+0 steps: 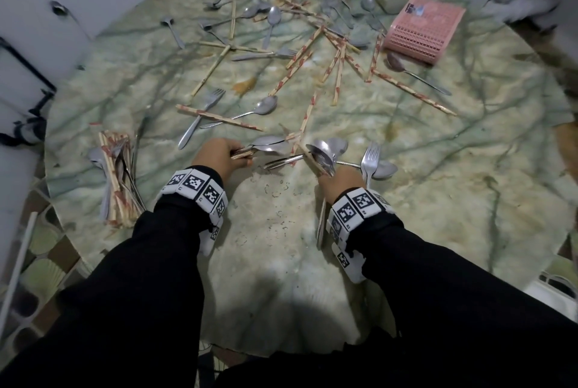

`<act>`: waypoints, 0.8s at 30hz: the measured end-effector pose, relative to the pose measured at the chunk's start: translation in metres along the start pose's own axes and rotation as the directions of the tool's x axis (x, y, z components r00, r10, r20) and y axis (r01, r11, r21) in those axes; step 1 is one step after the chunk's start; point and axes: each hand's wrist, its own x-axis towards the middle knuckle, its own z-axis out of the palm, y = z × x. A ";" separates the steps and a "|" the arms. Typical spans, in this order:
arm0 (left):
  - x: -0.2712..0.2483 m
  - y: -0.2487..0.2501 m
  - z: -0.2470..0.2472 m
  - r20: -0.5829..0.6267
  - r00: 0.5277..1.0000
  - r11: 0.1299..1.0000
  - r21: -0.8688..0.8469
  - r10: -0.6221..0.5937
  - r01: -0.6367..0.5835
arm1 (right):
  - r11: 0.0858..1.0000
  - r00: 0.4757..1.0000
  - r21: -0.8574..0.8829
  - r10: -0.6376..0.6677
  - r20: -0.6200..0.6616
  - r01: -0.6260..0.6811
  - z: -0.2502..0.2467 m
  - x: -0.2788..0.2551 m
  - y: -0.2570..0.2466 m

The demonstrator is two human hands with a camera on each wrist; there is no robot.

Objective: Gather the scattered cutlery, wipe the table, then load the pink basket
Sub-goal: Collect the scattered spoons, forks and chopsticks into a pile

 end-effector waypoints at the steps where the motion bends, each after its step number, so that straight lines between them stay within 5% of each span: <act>1: 0.000 0.004 0.000 -0.004 1.000 1.000 -0.020 0.007 -0.007 | 1.000 1.000 0.012 0.004 0.007 -0.004 -0.001 0.001 0.000; 17: 0.008 0.057 0.026 0.045 0.990 0.982 -0.138 0.135 -0.128 | 0.873 0.996 0.482 -0.051 -0.074 0.081 -0.028 0.005 0.028; 24: 0.011 0.077 0.044 0.058 0.988 0.977 -0.166 0.145 -0.134 | 0.591 0.996 0.803 0.001 -0.091 0.072 -0.054 0.007 0.049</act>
